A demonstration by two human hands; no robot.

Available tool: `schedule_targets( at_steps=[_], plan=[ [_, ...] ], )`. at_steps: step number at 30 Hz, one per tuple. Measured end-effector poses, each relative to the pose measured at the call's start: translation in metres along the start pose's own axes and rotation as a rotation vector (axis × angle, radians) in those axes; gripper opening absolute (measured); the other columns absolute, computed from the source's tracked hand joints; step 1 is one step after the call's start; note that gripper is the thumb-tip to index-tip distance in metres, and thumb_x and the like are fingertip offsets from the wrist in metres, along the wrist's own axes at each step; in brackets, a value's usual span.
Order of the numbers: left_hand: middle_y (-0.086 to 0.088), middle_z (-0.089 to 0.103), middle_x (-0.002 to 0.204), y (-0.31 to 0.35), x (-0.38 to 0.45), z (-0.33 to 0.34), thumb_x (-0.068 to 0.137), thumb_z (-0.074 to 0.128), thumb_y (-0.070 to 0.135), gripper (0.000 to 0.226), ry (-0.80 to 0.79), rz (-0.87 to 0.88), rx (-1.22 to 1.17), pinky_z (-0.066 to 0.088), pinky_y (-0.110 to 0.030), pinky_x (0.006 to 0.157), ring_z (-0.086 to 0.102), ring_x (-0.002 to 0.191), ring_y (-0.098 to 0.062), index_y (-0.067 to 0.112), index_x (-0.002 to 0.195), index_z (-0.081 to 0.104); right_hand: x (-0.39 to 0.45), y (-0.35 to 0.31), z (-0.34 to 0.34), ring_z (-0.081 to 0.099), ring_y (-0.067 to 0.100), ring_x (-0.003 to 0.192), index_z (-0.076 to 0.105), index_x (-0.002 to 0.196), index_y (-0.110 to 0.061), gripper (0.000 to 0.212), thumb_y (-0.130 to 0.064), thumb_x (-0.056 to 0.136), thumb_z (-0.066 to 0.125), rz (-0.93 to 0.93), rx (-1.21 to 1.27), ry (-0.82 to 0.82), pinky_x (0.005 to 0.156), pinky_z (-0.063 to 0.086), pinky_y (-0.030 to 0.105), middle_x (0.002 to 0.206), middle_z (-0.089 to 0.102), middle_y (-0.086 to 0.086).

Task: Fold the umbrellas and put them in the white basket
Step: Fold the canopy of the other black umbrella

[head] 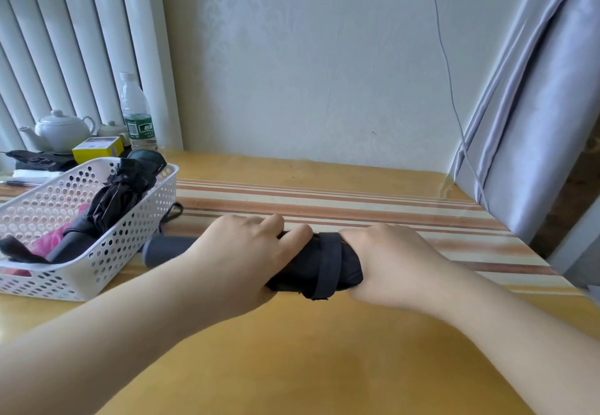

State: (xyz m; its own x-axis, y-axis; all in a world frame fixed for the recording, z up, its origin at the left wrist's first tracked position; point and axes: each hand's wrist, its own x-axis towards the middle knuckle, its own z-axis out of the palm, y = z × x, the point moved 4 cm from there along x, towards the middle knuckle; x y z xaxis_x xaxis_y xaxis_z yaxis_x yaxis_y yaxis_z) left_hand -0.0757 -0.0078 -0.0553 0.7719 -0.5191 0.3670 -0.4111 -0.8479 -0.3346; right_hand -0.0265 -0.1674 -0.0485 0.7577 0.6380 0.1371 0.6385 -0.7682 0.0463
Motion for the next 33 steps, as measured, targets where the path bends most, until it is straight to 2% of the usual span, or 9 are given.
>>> schedule_targets(
  at_steps=[3,6,8,11,15,21,25,29,33],
  plan=[
    [0.014,0.059,0.102,-0.006,0.004,0.005,0.081,0.060,0.050,0.056,-0.261,-0.164,-0.289,0.040,-0.026,0.066,0.058,0.086,-0.016,0.036,0.127,0.032,-0.001,-0.006,0.011,0.048,0.022,0.048,0.040,0.071,-0.026,0.041,-0.021,0.050,0.075,-0.143,-0.289,0.223,0.043,0.008,0.018,0.054,0.045,-0.010],
    [0.015,0.060,0.112,-0.007,-0.001,0.003,0.084,0.058,0.044,0.057,-0.217,-0.148,-0.288,0.046,-0.026,0.073,0.060,0.095,-0.014,0.037,0.134,0.031,-0.005,-0.006,0.010,0.056,0.019,0.048,0.054,0.074,-0.025,0.037,-0.019,0.045,0.077,-0.122,-0.225,0.274,0.042,0.008,0.019,0.057,0.052,-0.010],
    [0.012,0.063,0.104,-0.008,-0.007,0.005,0.071,0.070,0.038,0.071,-0.029,-0.039,-0.193,0.048,-0.027,0.059,0.064,0.082,-0.016,0.029,0.134,0.039,-0.004,-0.009,0.002,0.057,0.018,0.067,0.051,0.090,-0.030,0.028,-0.023,0.068,0.066,-0.085,-0.095,0.130,0.046,0.024,0.025,0.071,0.052,-0.012],
    [0.003,0.062,0.073,-0.003,-0.012,0.011,0.038,0.083,0.031,0.088,0.094,0.105,0.007,0.033,-0.022,0.036,0.057,0.048,-0.019,0.014,0.117,0.051,-0.003,-0.006,0.001,0.049,0.007,0.061,0.045,0.083,-0.031,0.021,-0.026,0.072,0.062,-0.037,0.156,-0.135,0.049,0.034,0.023,0.069,0.052,-0.013],
    [-0.003,0.061,0.076,-0.003,-0.014,0.014,0.039,0.085,0.027,0.093,0.154,0.097,0.056,0.039,-0.028,0.037,0.057,0.053,-0.023,0.011,0.123,0.047,-0.005,-0.007,0.001,0.050,0.014,0.068,0.047,0.092,-0.032,0.023,-0.027,0.074,0.060,0.002,0.118,-0.076,0.052,0.034,0.024,0.073,0.051,-0.013],
    [0.024,0.062,0.096,-0.012,-0.008,0.012,0.074,0.072,0.042,0.059,-0.308,-0.175,-0.655,0.049,-0.021,0.072,0.058,0.084,0.000,0.046,0.122,0.039,-0.009,-0.009,0.012,0.056,0.018,0.046,0.060,0.076,-0.022,0.044,-0.025,0.036,0.079,-0.209,-0.254,0.317,0.044,0.023,0.021,0.058,0.056,-0.011],
    [0.017,0.064,0.099,-0.007,-0.015,0.013,0.083,0.062,0.043,0.055,-0.164,-0.112,-0.477,0.045,-0.023,0.067,0.061,0.084,-0.008,0.038,0.132,0.036,-0.007,-0.011,0.008,0.059,0.018,0.071,0.051,0.099,-0.030,0.034,-0.028,0.068,0.064,-0.142,-0.126,0.009,0.053,0.032,0.025,0.080,0.061,-0.010],
    [0.009,0.062,0.074,-0.003,-0.019,0.019,0.062,0.067,0.043,0.071,0.111,0.168,-0.128,0.040,-0.023,0.037,0.059,0.050,-0.017,0.022,0.126,0.046,-0.007,-0.001,0.016,0.049,0.012,0.054,0.051,0.081,-0.020,0.026,-0.022,0.067,0.073,-0.032,0.353,-0.389,0.049,0.038,0.028,0.065,0.055,-0.006],
    [0.019,0.063,0.097,-0.002,-0.014,0.007,0.079,0.055,0.060,0.065,-0.121,0.016,-0.325,0.047,-0.021,0.063,0.062,0.078,-0.006,0.044,0.137,0.031,-0.011,-0.002,0.017,0.049,0.010,0.055,0.052,0.082,-0.014,0.031,-0.022,0.069,0.079,-0.005,0.559,-0.460,0.052,0.039,0.028,0.063,0.051,-0.006]
  ],
)
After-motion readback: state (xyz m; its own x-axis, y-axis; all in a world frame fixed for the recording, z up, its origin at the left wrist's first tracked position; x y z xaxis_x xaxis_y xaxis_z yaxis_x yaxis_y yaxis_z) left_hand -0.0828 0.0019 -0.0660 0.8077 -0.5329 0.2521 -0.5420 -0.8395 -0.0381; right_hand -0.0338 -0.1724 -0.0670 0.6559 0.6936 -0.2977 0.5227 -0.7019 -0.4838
